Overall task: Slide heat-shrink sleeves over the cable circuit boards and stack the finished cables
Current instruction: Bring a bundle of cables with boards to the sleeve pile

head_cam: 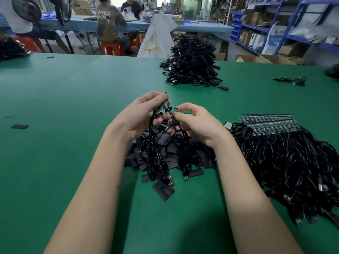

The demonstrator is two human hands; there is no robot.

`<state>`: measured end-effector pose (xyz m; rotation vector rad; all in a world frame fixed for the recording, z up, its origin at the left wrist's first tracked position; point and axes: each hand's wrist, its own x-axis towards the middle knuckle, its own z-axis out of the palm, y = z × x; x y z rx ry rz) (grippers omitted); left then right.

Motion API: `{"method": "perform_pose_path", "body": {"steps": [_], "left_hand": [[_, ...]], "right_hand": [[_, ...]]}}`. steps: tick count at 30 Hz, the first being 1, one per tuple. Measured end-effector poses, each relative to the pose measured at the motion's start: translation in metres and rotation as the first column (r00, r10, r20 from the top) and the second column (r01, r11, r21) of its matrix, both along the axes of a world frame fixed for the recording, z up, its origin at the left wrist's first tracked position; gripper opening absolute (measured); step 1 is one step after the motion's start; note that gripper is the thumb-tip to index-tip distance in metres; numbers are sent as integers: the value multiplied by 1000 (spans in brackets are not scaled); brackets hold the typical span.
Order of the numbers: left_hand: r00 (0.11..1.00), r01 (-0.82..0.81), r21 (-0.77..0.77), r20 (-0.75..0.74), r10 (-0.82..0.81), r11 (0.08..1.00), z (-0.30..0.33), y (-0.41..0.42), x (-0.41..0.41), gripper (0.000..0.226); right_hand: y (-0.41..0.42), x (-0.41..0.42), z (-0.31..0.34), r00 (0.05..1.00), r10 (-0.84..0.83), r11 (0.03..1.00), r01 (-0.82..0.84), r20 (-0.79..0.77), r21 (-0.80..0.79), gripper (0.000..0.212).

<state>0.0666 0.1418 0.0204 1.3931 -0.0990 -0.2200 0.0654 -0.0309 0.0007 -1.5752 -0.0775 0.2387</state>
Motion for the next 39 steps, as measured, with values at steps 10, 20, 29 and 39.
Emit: {"method": "perform_pose_path", "body": {"steps": [10, 20, 29, 39], "left_hand": [[999, 41, -104, -4, -42, 994, 5, 11, 1, 10], [986, -131, 53, -93, 136, 990, 7, 28, 11, 11], [939, -339, 694, 210, 273, 635, -27, 25, 21, 18], [922, -320, 468, 354, 157, 823, -19, -12, 20, 6]], "right_hand": [[-14, 2, 2, 985, -174, 970, 173, -11, 169, 2], [-28, 6, 2, 943, -333, 929, 323, 27, 180, 3], [-24, 5, 0, 958, -288, 939, 285, -14, 194, 5], [-23, 5, 0, 946, -321, 943, 315, 44, 105, 12]]}}
